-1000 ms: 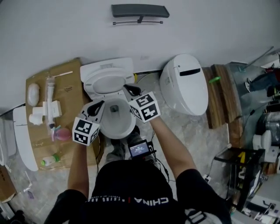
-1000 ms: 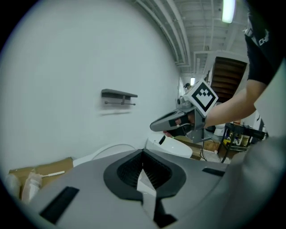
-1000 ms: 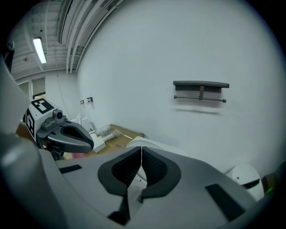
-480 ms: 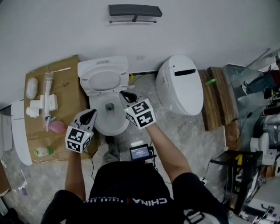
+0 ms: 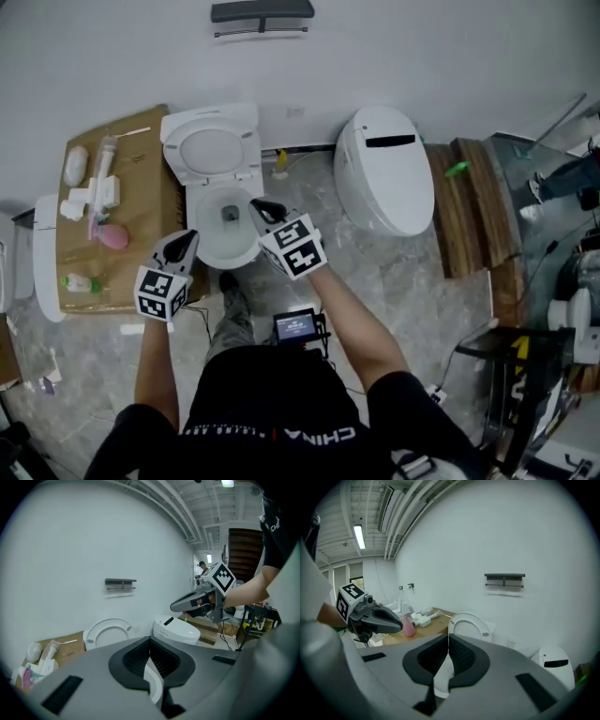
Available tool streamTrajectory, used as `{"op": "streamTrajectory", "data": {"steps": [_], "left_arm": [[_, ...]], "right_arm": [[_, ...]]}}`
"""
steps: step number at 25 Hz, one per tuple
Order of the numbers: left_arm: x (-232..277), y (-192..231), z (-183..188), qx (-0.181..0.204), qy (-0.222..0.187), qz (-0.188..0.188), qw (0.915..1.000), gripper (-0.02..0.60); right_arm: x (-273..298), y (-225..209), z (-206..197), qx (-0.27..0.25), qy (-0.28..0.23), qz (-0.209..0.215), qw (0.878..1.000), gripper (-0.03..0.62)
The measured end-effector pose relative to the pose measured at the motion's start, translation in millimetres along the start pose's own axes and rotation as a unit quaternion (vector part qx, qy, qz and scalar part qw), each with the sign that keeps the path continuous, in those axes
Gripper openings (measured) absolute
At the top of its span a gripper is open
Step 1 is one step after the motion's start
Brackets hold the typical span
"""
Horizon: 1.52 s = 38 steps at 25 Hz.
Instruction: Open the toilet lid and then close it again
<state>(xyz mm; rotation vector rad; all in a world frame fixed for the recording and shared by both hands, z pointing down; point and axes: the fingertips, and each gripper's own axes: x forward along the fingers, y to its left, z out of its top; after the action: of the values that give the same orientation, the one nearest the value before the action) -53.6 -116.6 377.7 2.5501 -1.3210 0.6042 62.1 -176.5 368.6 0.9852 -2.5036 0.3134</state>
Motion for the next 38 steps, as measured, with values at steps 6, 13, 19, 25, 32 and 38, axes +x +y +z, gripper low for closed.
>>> {"op": "streamTrajectory", "data": {"steps": [6, 13, 19, 25, 32, 38], "left_arm": [[-32.7, -44.6, 2.2, 0.028, 0.005, 0.02, 0.9994, 0.009], [-59.6, -60.9, 2.1, 0.025, -0.006, 0.014, 0.9996, 0.009], [-77.6, -53.5, -10.2, 0.029, -0.012, -0.003, 0.9995, 0.009], [-99.3, -41.0, -27.7, 0.027, -0.017, -0.022, 0.9993, 0.009], [-109.5, -27.4, -37.4, 0.011, -0.02, -0.032, 0.9992, 0.009], [-106.6, -27.1, -32.0, 0.001, -0.031, -0.04, 0.9987, 0.009]], "right_arm": [[-31.3, 20.4, -15.5, -0.001, -0.01, 0.025, 1.0, 0.017], [-49.0, 59.7, -16.4, -0.01, -0.005, 0.046, 0.999, 0.017], [-45.7, 96.2, -16.3, -0.025, -0.007, 0.037, 0.999, 0.015], [-41.4, 131.0, -22.0, -0.015, 0.004, 0.015, 1.0, 0.015], [-37.5, 141.5, -25.9, -0.007, 0.013, -0.005, 1.0, 0.015], [-40.1, 141.6, -27.8, -0.007, 0.02, -0.01, 1.0, 0.015]]}}
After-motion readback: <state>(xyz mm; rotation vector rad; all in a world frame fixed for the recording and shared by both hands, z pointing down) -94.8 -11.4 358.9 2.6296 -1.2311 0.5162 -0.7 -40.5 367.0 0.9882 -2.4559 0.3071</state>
